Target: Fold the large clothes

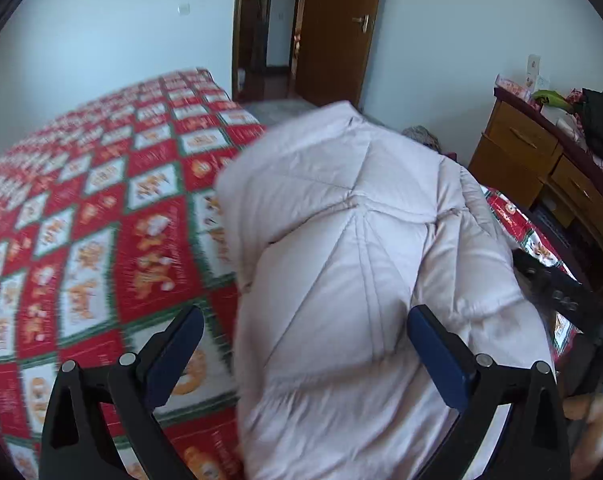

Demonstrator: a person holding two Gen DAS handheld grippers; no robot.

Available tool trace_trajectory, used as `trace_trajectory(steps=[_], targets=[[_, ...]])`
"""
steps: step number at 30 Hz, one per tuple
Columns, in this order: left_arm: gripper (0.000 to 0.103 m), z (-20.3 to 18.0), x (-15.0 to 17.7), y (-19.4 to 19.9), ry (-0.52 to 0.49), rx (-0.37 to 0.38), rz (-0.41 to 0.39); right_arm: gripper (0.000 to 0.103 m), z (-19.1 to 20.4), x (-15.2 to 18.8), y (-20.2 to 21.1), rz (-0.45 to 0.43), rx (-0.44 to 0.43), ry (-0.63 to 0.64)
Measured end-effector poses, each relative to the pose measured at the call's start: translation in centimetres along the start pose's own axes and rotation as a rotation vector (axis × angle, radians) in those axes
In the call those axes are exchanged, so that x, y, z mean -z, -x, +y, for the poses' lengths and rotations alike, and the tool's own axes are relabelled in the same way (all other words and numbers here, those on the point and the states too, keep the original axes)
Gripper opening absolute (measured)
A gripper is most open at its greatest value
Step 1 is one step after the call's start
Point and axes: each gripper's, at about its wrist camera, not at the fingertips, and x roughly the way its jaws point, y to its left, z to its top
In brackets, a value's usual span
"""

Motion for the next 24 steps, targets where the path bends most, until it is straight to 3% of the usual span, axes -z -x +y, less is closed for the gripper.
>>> trace_trajectory(steps=[5, 12, 18, 21, 24], targets=[[0.102, -0.1, 1.0, 3.2, 0.034, 0.029, -0.046, 0.089, 0.6, 1.4, 4.9, -0.065, 0.015, 0.070], [0.102, -0.9, 3.7, 8.3, -0.017, 0.009, -0.135, 0.096, 1.2, 3.2, 10.5, -0.148, -0.001, 0.116], [0.102, 0.4, 6.4, 11.1, 0.091, 0.109, -0.131, 0.101, 1.8, 5.2, 14.2, -0.195, -0.032, 0.136], [0.102, 0.6, 7.5, 13.3, 0.119, 0.063, -0.214, 0.102, 1.8, 5.8, 16.0, -0.227, -0.046, 0.118], [0.102, -0.2, 8.0, 15.3, 0.070, -0.004, -0.269, 0.103, 2.3, 5.5, 17.4, -0.244, -0.065, 0.129]])
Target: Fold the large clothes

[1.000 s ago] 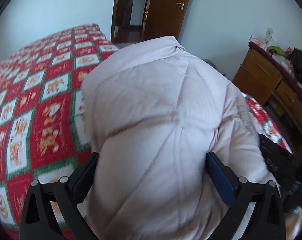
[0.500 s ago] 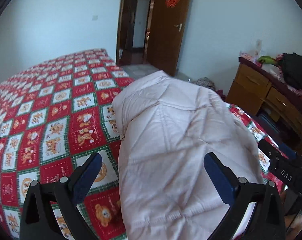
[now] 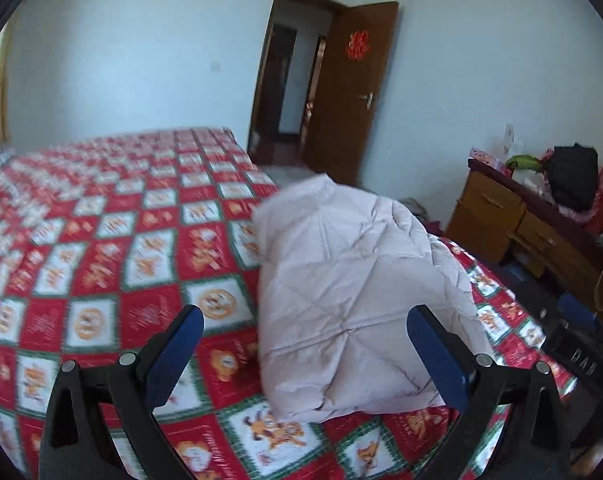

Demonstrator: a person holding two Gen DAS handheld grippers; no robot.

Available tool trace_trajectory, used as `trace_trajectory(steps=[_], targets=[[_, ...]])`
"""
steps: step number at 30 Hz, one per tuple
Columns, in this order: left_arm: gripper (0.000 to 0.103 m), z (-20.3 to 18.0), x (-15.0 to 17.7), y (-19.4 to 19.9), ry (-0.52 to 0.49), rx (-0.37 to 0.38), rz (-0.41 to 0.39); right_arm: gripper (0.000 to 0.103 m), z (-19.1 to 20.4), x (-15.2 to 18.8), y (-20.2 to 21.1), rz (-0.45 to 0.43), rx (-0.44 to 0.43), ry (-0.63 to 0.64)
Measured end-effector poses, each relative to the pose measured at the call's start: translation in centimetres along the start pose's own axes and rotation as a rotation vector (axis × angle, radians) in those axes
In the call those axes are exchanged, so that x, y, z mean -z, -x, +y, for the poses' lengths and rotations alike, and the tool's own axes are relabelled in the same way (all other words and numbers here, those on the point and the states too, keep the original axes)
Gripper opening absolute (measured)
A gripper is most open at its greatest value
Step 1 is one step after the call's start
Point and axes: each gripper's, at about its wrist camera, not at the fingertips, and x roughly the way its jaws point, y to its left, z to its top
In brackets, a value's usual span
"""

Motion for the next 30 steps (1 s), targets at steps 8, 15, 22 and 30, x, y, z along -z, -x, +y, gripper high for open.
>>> trace_trajectory(steps=[8, 15, 22, 30], targets=[[0.102, -1.5, -0.7, 3.9, -0.109, -0.103, -0.080, 0.103, 0.8, -0.5, 3.6, -0.065, -0.001, 0.010], [0.102, -2.7, -1.2, 6.2, -0.134, -0.102, -0.139, 0.103, 0.9, -0.9, 5.9, -0.111, -0.003, 0.028], [0.102, -2.9, -1.4, 7.1, -0.113, -0.085, -0.155, 0.103, 1.1, -0.8, 6.8, -0.138, 0.004, 0.054], [0.102, -3.5, -1.3, 7.3, -0.129, -0.093, -0.166, 0.103, 0.7, -0.7, 6.9, -0.134, 0.012, 0.041]])
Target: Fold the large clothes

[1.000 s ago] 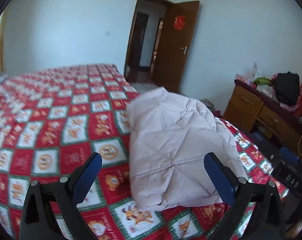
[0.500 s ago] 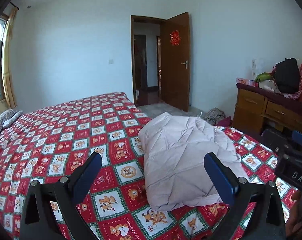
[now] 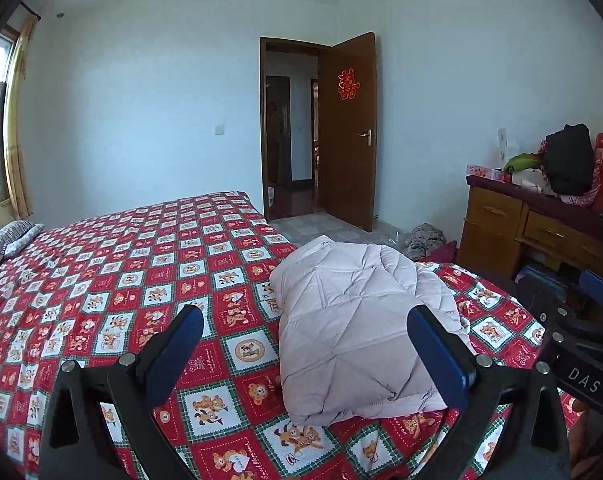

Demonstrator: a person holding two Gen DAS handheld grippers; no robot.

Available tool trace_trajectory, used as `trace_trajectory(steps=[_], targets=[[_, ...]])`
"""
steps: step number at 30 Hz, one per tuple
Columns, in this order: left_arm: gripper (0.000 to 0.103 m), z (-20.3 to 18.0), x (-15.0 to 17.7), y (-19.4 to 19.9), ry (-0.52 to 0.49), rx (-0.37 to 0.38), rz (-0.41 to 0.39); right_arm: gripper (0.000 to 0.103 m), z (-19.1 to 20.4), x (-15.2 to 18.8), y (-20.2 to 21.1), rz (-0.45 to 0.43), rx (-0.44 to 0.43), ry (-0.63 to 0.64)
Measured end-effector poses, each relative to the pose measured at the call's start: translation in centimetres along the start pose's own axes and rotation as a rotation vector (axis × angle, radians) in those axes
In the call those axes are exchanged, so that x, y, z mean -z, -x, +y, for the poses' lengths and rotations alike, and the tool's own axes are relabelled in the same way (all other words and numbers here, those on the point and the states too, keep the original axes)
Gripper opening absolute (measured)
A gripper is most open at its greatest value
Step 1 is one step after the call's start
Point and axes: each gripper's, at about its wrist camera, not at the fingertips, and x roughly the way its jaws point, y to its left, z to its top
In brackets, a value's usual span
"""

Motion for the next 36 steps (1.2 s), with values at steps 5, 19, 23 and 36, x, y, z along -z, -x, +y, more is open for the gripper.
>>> trace_trajectory(steps=[5, 19, 23, 36], targets=[[0.102, -0.13, 0.05, 0.17, 0.000, 0.002, 0.001, 0.103, -0.05, 0.02, 0.03, 0.003, -0.001, -0.002], [0.102, -0.04, 0.02, 0.12, 0.007, 0.000, 0.006, 0.103, 0.07, 0.20, 0.16, 0.005, -0.009, 0.001], [0.102, 0.02, 0.00, 0.07, 0.006, -0.002, 0.004, 0.103, 0.14, 0.20, 0.19, 0.004, -0.014, -0.001], [0.102, -0.20, -0.05, 0.02, -0.006, -0.031, -0.006, 0.103, 0.36, -0.12, 0.31, 0.005, -0.018, -0.003]])
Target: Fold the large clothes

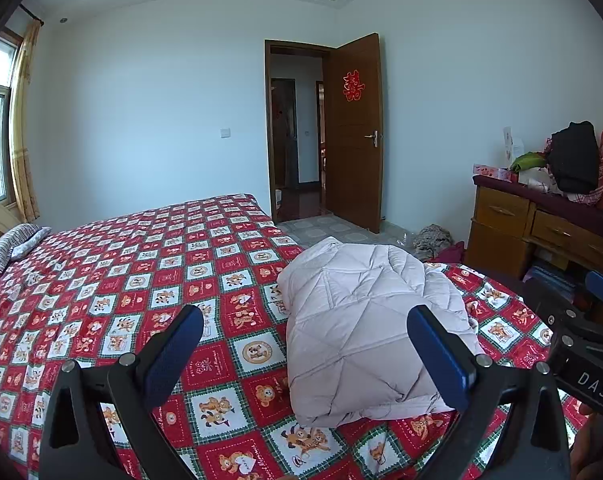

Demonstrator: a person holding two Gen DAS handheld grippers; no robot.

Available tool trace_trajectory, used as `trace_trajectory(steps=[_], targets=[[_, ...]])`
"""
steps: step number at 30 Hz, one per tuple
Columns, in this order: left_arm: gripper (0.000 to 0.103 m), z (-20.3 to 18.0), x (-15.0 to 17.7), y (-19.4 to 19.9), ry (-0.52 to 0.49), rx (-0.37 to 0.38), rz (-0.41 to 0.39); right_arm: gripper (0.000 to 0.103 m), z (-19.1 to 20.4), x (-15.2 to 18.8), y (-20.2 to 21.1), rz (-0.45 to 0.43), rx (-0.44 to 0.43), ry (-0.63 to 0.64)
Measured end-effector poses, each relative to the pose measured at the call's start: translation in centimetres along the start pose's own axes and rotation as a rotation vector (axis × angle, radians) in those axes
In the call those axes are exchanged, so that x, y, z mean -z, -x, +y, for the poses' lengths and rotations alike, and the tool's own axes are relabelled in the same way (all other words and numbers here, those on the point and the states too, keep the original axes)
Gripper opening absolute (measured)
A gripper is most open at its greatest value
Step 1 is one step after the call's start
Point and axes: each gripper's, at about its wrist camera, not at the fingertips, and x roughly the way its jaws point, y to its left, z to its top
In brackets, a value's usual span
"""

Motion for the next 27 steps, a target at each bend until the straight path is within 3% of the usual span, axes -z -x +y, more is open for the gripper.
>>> trace_trajectory(steps=[12, 18, 24, 27], targets=[[0.102, -0.05, -0.18, -0.03, -0.016, -0.050, -0.016, 0.103, -0.40, -0.12, -0.28, 0.003, 0.004, -0.006], [0.102, -0.27, -0.29, -0.32, -0.040, -0.149, -0.039, 0.103, -0.52, -0.15, -0.32, -0.006, 0.013, -0.002], [0.102, 0.34, -0.22, -0.46, -0.003, -0.070, -0.015, 0.103, -0.60, -0.02, -0.41, 0.011, 0.008, -0.009], [0.102, 0.25, -0.16, -0.68, -0.007, -0.075, -0.006, 0.103, -0.58, 0.03, -0.53, 0.018, 0.008, -0.006]])
